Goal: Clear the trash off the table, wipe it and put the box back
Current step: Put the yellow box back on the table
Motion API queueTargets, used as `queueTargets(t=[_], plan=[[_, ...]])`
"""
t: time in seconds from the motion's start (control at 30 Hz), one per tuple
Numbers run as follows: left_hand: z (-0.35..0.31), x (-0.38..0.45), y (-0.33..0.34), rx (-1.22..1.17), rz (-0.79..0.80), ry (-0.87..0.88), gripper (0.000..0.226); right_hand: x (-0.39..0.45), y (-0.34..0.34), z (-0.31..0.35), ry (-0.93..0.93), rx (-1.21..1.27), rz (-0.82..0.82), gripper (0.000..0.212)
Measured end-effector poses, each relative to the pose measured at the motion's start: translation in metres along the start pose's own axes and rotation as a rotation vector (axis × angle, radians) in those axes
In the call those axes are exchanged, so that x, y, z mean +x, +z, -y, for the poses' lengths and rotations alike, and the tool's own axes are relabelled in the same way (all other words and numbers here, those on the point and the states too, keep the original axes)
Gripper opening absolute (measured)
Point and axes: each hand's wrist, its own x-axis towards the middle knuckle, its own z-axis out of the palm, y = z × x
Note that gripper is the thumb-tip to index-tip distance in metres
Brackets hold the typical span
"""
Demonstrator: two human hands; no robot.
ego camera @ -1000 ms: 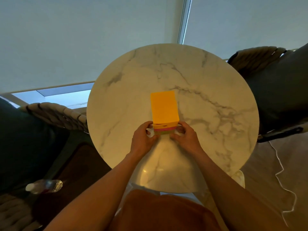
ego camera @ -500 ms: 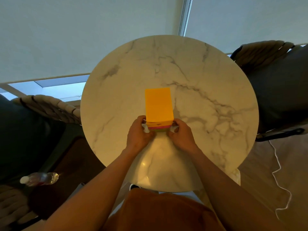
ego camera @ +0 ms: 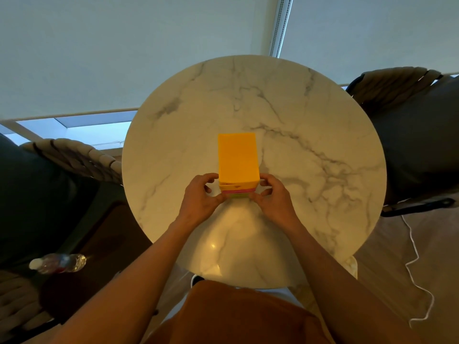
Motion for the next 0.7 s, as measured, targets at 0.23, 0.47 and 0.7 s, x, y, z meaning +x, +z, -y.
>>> queueTargets(t=[0.23,0.47,0.7], plan=[[-0.007,0.000,-0.012,-0.126,-0.029,0.066,0.059,-0.003,-0.012,0.018,-0.058,0.099,0.018,0.052],[-0.006,0.008,-0.012,-0.139,-0.013,0.086,0.033,0.007,-0.012,0.025,-0.113,0.111,0.028,0.035],[-0.013,0.032,-0.013,-0.142,-0.049,0.075,0.029,0.034,-0.012,0.037,-0.120,0.088,0.016,0.033]])
